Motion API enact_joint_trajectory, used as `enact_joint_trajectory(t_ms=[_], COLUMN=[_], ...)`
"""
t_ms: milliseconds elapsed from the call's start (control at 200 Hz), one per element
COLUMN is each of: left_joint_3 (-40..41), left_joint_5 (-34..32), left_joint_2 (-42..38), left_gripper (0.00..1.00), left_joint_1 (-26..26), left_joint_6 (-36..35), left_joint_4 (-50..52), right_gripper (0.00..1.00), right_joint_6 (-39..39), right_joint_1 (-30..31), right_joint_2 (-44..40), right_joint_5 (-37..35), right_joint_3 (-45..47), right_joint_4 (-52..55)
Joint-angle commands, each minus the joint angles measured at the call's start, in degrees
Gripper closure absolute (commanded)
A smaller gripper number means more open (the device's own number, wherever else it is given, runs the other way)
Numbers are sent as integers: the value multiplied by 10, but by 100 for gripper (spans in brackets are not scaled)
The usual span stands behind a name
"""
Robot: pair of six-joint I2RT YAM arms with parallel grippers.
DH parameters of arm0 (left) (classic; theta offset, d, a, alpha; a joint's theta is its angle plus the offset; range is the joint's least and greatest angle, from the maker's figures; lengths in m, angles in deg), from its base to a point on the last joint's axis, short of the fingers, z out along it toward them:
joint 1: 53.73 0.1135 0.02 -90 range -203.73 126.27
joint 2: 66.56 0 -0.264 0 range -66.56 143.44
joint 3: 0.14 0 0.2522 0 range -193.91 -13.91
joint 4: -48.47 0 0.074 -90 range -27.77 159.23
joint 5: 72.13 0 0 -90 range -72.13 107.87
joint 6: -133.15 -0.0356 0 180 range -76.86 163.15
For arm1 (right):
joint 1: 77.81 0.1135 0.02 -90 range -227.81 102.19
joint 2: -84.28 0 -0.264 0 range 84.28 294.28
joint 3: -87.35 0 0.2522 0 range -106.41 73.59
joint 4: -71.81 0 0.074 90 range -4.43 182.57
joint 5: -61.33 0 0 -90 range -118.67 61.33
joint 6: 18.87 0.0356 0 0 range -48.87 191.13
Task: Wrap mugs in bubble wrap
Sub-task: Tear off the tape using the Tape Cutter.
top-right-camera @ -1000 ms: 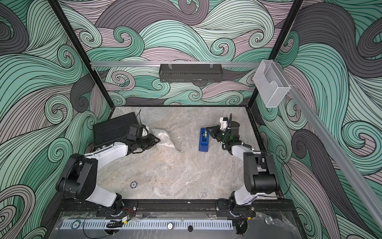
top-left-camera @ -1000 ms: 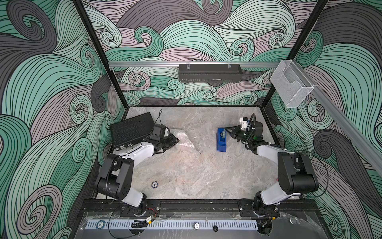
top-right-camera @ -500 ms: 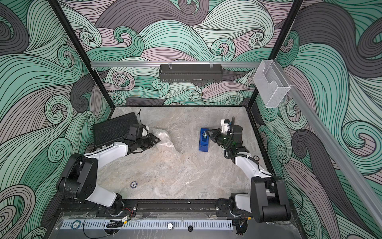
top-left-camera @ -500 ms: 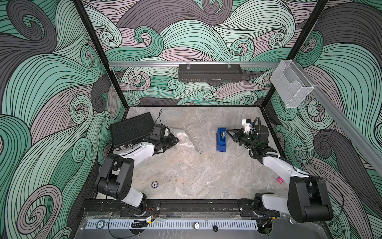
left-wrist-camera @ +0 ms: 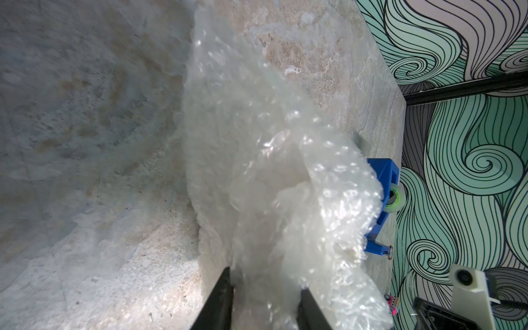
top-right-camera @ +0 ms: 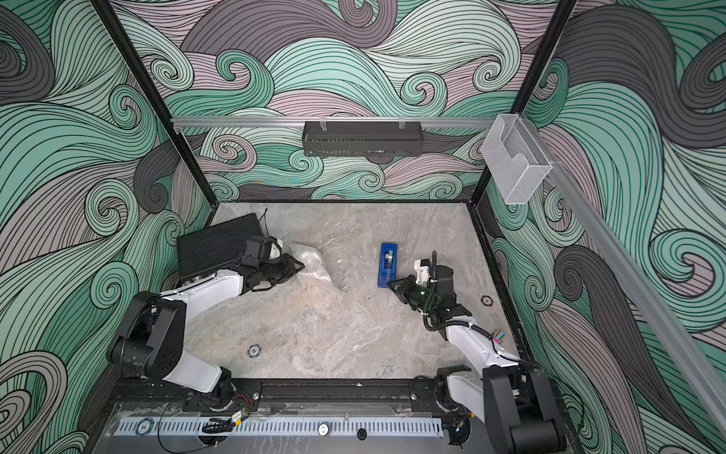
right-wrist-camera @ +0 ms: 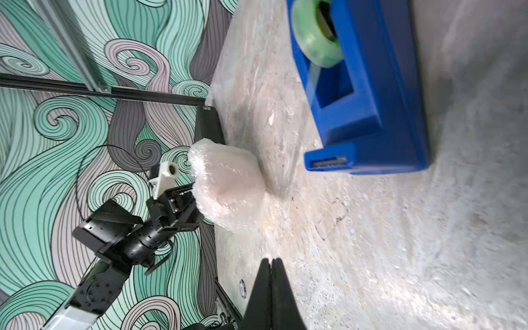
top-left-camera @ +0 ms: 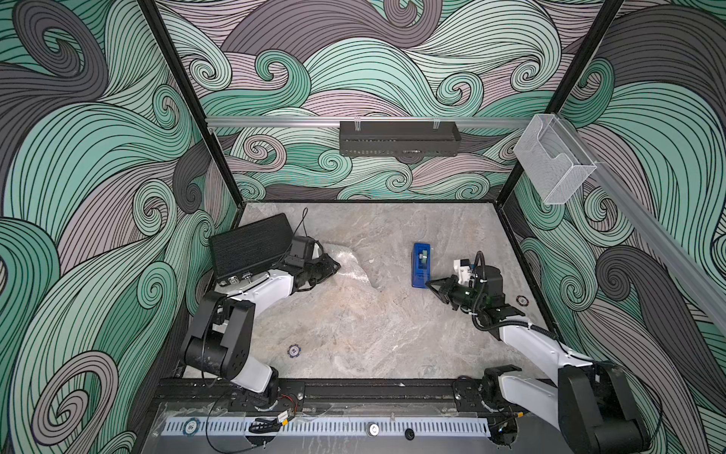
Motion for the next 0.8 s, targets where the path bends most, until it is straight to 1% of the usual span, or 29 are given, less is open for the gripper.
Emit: enact_joint_trajectory(t_ms=[0,195,500,796], left_joint_3=[2,2,1,2], left_joint_5=[-2,-4,-3,-3], left_joint_2=[7,3,6,12], left_gripper=[68,68,68,69], left_joint_1=[3,3,3,3], left_joint_6=[-6,-7,-8,-8], left_joint_4=[26,29,28,24], right_gripper=[100,100,100,100], right_joint_6=[-5,-18,-31,-33], right_joint_1=[7,7,7,7], right_joint_2=[13,40,119,172], right_joint_5=[-13,-23,-32,-53], right_joint_3=[6,15,11,7], right_joint_4=[-12,-20,-60,-89])
